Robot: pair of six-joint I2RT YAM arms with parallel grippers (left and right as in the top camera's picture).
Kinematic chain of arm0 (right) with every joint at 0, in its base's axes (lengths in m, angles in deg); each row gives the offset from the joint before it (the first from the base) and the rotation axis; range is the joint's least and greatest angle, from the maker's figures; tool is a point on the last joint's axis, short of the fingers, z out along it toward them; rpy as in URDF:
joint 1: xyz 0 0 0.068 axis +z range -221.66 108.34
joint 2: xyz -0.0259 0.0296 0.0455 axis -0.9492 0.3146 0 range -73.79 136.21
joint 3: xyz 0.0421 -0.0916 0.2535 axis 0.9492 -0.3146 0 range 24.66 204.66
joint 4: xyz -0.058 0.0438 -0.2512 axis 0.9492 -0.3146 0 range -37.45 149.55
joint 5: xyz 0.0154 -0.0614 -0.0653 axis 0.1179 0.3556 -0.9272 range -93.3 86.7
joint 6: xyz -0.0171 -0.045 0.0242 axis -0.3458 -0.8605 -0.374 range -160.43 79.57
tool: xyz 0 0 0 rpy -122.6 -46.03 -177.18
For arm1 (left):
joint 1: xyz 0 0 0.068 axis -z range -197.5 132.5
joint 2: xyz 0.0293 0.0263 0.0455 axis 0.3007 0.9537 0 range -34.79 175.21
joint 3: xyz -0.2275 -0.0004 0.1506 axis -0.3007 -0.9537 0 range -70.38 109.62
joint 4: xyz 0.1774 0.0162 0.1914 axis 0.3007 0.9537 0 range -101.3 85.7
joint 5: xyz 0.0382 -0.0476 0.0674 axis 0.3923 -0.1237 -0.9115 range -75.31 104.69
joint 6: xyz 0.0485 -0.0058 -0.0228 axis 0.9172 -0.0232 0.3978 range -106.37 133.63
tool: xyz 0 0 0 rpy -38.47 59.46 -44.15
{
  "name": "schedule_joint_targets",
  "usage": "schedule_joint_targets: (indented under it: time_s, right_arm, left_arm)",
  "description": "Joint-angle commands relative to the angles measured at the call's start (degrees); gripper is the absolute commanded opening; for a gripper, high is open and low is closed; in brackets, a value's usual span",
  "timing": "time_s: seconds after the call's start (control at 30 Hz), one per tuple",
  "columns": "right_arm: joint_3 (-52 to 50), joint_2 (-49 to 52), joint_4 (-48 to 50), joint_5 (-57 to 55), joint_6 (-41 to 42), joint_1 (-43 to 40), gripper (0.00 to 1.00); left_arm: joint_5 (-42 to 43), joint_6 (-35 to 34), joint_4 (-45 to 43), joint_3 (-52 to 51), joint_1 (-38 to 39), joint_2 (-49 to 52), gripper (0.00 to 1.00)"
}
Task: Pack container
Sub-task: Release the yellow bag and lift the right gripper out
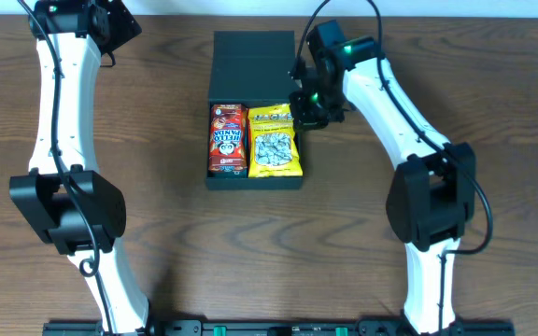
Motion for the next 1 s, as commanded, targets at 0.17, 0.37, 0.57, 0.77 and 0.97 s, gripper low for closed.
schedule_joint_targets:
  time_s: [0.17, 0.37, 0.57, 0.77, 0.97]
  right_arm:
    - [-1.09, 3.98, 0.28, -1.09, -3.15, 1.07, 0.01]
    - [2.43, 3.91, -4.13, -1.11, -3.26, 0.46, 0.01]
    - [11.93, 2.69, -8.81, -4.52, -4.13, 0.44, 0.01]
    - [19.06, 1.18, -8.09, -7.15, -4.90, -0.92, 0.01]
    - [19.10, 2.60, -2.14, -4.92, -4.90, -6.78, 0.01]
  left_arm:
    - [-0.85, 0.37, 0.17, -0.24, -0.22, -0.04, 0.95]
    - [-0.85, 0.37, 0.20, -0.24, -0.22, -0.04, 0.95]
    - [-0.85, 0.37, 0.26, -0.24, -0.22, -0.04, 0.95]
    - [0.48, 0.37, 0.76, -0.24, -0.17, -0.04, 0.94]
    - [7.08, -0.20, -0.85, -1.36, 0.13, -0.02, 0.06]
